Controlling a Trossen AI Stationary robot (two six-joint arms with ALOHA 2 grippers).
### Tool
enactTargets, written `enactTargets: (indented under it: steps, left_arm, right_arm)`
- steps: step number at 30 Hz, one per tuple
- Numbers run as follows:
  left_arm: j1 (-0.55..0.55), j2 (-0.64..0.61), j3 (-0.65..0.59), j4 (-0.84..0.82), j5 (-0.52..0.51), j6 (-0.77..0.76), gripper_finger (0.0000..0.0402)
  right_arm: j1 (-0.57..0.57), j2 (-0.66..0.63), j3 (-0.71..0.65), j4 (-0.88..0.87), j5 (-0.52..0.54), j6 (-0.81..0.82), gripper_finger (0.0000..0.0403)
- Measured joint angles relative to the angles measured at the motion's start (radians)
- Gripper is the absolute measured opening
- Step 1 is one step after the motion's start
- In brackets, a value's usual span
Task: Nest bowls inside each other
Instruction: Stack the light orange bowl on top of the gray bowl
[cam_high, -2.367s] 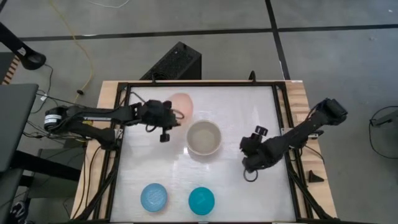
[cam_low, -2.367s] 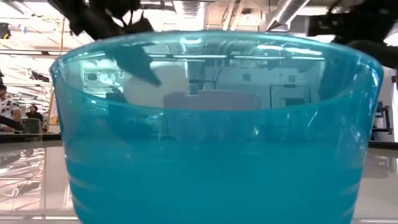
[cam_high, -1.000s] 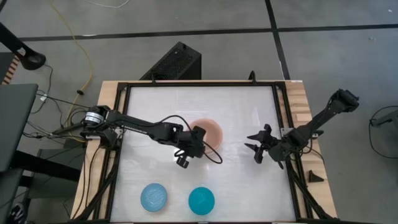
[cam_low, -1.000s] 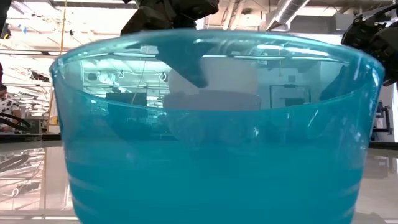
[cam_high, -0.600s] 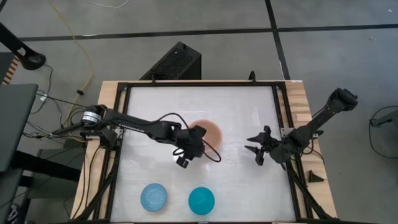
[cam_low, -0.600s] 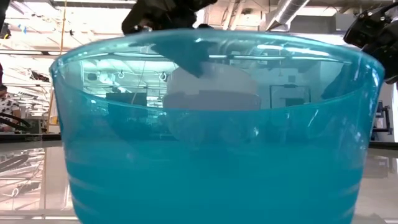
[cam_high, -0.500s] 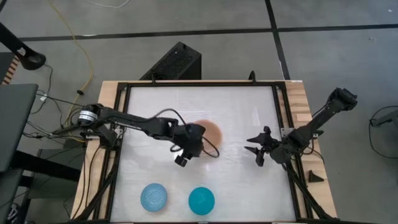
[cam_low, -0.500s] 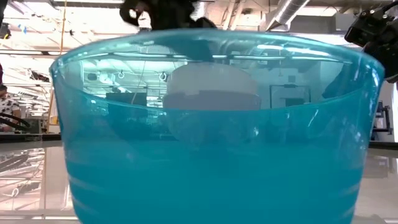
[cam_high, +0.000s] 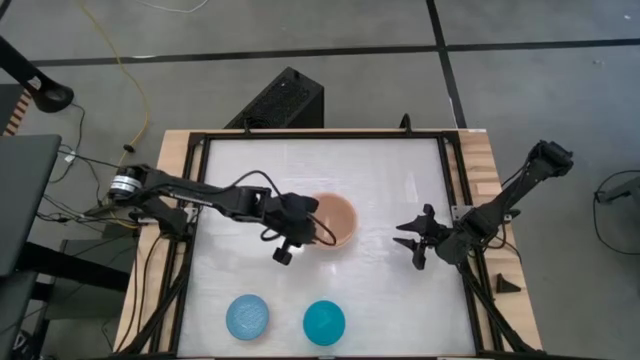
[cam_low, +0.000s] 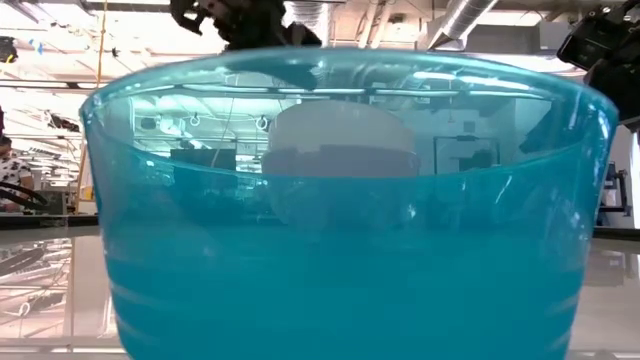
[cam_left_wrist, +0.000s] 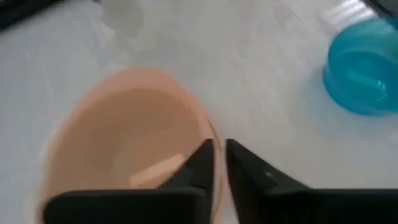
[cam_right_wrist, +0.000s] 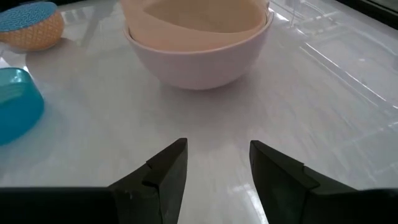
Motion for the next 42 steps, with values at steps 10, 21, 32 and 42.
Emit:
enactTargets:
  steps: [10, 21, 32, 42]
  left_arm:
    - [-0.008, 0.047, -0.001, 0.018, -0.024, -0.002, 0.0000]
    - [-0.007, 0.039, -0.001, 0.057, -0.014, 0.025, 0.0000]
    - [0.010, 0.008, -0.001, 0.088, -0.042, 0.043, 0.0000]
    - [0.017, 0.010, -0.115, 0.189, -0.074, -0.002, 0.0000]
  right_arm:
    - [0.000, 0.000, 0.000, 0.006, 0.001, 0.008, 0.0205]
    - [0.000, 0.000, 0.000, 0.003, 0.001, 0.010, 0.0205]
    - [0.000, 0.000, 0.000, -0.003, 0.000, 0.010, 0.0205]
    - [0.000, 0.000, 0.000, -0.003, 0.000, 0.010, 0.0205]
